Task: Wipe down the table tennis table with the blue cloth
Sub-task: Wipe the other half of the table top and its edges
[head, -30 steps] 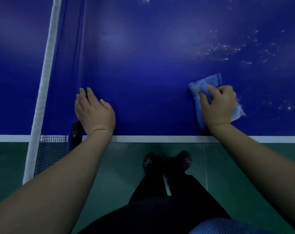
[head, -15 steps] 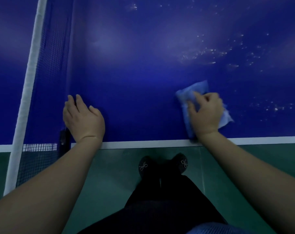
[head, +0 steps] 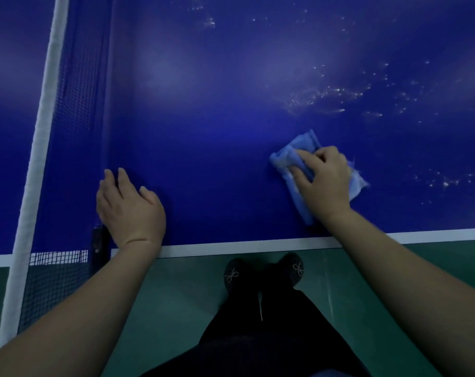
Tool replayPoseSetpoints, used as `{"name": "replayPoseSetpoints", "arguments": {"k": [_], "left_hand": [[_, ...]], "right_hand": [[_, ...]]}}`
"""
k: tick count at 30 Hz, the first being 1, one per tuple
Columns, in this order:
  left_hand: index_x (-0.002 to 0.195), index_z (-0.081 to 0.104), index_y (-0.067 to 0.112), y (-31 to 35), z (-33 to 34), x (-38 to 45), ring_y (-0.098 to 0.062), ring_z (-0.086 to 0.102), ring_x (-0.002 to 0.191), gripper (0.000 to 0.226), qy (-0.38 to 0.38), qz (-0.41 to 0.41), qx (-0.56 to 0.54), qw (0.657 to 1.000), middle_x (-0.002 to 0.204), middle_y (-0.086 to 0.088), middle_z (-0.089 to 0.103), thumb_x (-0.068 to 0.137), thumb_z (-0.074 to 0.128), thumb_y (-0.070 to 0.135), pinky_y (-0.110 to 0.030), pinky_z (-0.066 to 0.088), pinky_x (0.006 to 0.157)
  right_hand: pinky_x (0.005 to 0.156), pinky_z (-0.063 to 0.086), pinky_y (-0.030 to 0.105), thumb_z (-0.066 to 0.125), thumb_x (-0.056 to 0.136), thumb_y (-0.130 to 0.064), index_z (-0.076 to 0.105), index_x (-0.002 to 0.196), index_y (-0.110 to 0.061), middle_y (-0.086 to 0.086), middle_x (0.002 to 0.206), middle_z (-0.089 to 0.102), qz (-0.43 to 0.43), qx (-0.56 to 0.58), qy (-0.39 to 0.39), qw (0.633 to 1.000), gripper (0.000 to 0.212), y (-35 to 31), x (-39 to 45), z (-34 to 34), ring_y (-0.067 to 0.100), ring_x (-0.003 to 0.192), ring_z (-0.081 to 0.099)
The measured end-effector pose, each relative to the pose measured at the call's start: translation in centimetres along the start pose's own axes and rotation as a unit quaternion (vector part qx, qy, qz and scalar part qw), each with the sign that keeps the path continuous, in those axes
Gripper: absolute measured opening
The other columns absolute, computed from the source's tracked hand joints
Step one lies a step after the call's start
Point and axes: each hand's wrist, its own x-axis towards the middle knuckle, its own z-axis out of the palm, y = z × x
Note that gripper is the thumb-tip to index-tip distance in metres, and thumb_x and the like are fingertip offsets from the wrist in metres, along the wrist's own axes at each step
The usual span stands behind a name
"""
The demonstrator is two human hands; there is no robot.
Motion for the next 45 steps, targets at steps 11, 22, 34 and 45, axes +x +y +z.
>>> {"name": "replayPoseSetpoints", "arguments": {"k": [11, 22, 34, 45], "left_hand": [[0.15, 0.028, 0.008, 0.4, -0.3, 0.0, -0.034, 0.019, 0.145, 0.055, -0.006, 0.0, 0.006, 1.0, 0.159, -0.015, 0.02, 0.098, 0.036, 0.023, -0.052, 0.015, 0.118], [0.15, 0.029, 0.008, 0.4, -0.2, 0.1, -0.035, 0.02, 0.144, 0.055, -0.012, -0.009, 0.01, 1.0, 0.159, -0.015, 0.021, 0.097, 0.038, 0.021, -0.054, 0.017, 0.117], [0.148, 0.033, 0.004, -0.1, 0.2, 0.3, -0.037, 0.025, 0.142, 0.058, 0.008, -0.008, 0.028, 1.0, 0.157, -0.018, 0.026, 0.094, 0.032, 0.025, -0.051, 0.018, 0.117], [0.145, 0.035, 0.001, -0.1, 0.4, 0.3, -0.037, 0.027, 0.141, 0.059, 0.027, -0.003, 0.038, 0.999, 0.155, -0.021, 0.028, 0.093, 0.03, 0.026, -0.048, 0.016, 0.118]], "right_hand": [[0.062, 0.039, 0.037, 0.066, 0.085, -0.036, 0.071, 0.105, -0.02, 0.012, 0.091, 0.053, 0.114, -0.005, 0.069, 0.991, 0.026, 1.8, -2.0, -0.2, 0.029, 0.077, 0.047], [0.074, 0.043, 0.042, 0.058, 0.086, -0.044, 0.07, 0.105, -0.024, 0.011, 0.099, 0.053, 0.197, -0.003, 0.091, 0.976, 0.03, 0.4, 4.7, 0.9, 0.032, 0.085, 0.05], [0.076, 0.043, 0.043, 0.06, 0.087, -0.041, 0.07, 0.107, -0.022, 0.013, 0.1, 0.053, 0.161, 0.003, 0.067, 0.985, 0.029, 0.1, 9.8, 1.5, 0.033, 0.088, 0.05], [0.084, 0.04, 0.04, 0.051, 0.087, -0.051, 0.068, 0.112, -0.026, 0.01, 0.111, 0.052, 0.166, -0.023, 0.076, 0.983, 0.039, 2.1, 17.8, 2.4, 0.032, 0.099, 0.05]]}}
